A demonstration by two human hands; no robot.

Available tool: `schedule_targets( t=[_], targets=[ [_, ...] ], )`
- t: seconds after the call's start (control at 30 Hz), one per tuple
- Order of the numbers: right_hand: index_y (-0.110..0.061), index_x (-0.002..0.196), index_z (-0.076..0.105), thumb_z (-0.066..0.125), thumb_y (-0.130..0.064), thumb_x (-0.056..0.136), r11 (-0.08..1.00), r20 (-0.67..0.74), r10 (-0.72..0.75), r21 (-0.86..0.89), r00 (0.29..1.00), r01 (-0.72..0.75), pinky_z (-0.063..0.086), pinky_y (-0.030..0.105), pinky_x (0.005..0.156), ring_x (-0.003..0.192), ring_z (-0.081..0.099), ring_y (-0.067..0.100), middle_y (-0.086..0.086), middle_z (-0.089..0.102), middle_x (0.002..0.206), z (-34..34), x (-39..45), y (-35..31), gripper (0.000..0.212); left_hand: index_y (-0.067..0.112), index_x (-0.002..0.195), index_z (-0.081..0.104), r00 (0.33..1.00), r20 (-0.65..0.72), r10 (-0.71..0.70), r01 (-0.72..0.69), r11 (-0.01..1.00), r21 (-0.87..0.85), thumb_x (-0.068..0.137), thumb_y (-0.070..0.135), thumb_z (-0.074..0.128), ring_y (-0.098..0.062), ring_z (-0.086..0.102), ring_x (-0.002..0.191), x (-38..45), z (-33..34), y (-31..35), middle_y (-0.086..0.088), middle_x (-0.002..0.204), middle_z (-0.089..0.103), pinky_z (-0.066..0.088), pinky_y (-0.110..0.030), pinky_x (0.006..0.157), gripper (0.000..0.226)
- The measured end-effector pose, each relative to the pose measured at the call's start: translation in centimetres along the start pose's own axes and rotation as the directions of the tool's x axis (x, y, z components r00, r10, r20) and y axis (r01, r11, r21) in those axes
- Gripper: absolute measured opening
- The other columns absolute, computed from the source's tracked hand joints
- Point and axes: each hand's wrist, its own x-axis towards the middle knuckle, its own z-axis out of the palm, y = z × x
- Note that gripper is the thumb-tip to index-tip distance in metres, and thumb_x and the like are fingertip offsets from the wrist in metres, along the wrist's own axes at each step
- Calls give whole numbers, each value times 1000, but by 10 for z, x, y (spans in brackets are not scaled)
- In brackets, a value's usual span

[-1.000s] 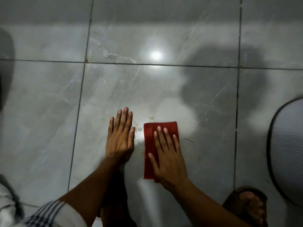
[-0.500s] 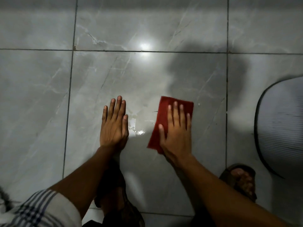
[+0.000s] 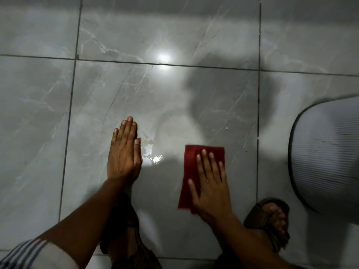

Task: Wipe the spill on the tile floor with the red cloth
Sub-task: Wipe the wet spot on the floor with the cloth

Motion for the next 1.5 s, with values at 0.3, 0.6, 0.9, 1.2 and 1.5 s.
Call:
schedule_targets(
  t=[0.3,0.6,0.9,1.2,1.5],
  targets=[
    [-11,175,10,44,-51,108,997,-82,-4,74,997,10,0,46,141,174,4,24,9,8,186,1,91,-83,85,19,173,20,1000,0,-1,1,999,54,114,28,29,-11,9,172,2,1,1,0,184,18,7,-36,140,61],
    [-19,176,8,42,-60,107,995,-15,-97,27,995,97,-4,44,141,174,1,22,2,0,187,3,9,-6,87,20,174,18,1000,5,-6,6,999,40,114,28,29,-10,7,172,1,0,1,2,184,16,8,-39,140,61],
    [-14,176,7,37,-58,109,984,-115,177,10,977,-177,8,52,140,174,0,25,7,2,187,-9,74,-20,85,18,173,20,1000,13,-29,28,999,42,115,29,28,-12,9,172,0,-3,5,1,184,18,12,-41,140,60],
    [-20,176,5,43,-57,109,996,-45,-9,94,999,13,-12,41,139,174,-3,21,2,0,187,12,41,-62,86,19,174,18,1000,22,-16,15,998,56,114,30,27,-10,6,172,2,-2,3,2,184,14,9,-39,140,61],
    [-19,176,12,43,-60,106,997,-77,72,21,994,-70,-4,45,140,174,4,25,3,4,187,2,-4,6,87,19,173,20,1000,3,-9,9,999,51,114,28,30,-11,8,172,1,0,0,2,184,16,8,-38,140,60]
  ],
)
